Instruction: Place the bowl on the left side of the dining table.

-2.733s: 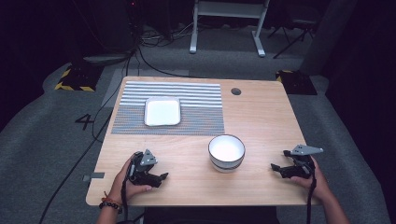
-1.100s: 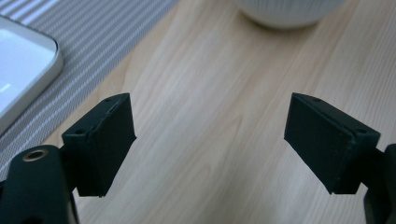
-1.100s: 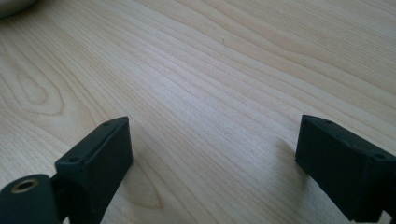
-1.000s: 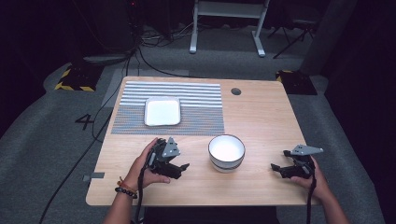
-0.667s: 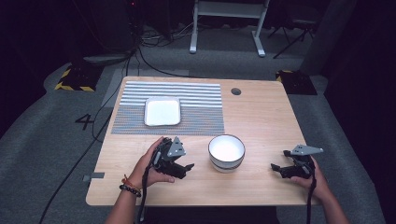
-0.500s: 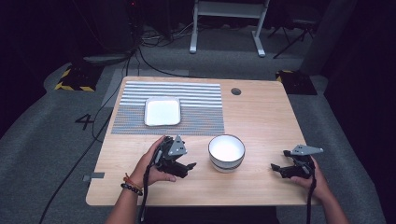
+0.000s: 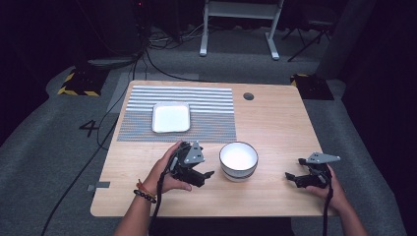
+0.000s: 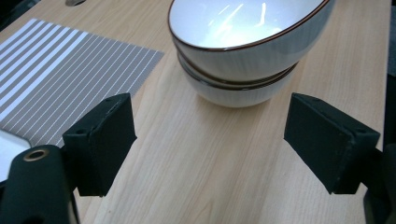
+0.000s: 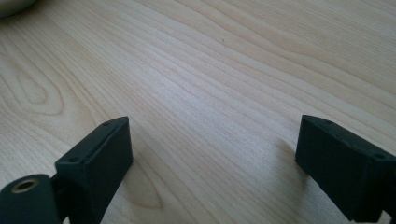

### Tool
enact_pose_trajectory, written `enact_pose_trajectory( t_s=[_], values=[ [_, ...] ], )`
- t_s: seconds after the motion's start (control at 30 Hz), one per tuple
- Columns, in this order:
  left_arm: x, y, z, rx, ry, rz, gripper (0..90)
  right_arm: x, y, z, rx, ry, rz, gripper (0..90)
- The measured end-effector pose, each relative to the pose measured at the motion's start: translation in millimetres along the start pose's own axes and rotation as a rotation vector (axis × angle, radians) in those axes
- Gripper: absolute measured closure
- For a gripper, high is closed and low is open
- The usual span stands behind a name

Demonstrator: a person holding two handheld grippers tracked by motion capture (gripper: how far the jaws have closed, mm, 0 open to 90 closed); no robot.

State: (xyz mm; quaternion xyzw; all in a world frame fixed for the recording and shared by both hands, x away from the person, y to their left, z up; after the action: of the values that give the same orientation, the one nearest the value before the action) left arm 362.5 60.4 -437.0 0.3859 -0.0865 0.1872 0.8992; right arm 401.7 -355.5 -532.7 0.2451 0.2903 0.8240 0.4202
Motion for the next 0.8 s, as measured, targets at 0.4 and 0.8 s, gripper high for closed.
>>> enact_pose_trajectory(
  t_s=[0.4,0.8],
  values=[
    [-4.9,-3.8,16.1,-0.047,-0.032,-0.032,16.8,0.1,0.0,0.0,-0.001,0.000,-0.001,11.0],
    [-9.7,-12.5,34.0,-0.041,-0.091,-0.069,18.1,-0.2,-0.1,0.0,-0.002,0.003,-0.001,11.1]
  ],
)
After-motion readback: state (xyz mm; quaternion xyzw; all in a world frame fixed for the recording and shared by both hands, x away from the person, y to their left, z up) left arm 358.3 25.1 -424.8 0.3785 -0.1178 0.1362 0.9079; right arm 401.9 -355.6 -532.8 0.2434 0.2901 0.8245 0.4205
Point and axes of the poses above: each handheld gripper's, and its own axes: y roughly backward along the jaws, z roughly out of its top, x roughly to its left, the point moved 4 cm from there along -y, roughly forward along the jaws, and after that the axes turned 14 degrees about -y, right-handed, at the moved point
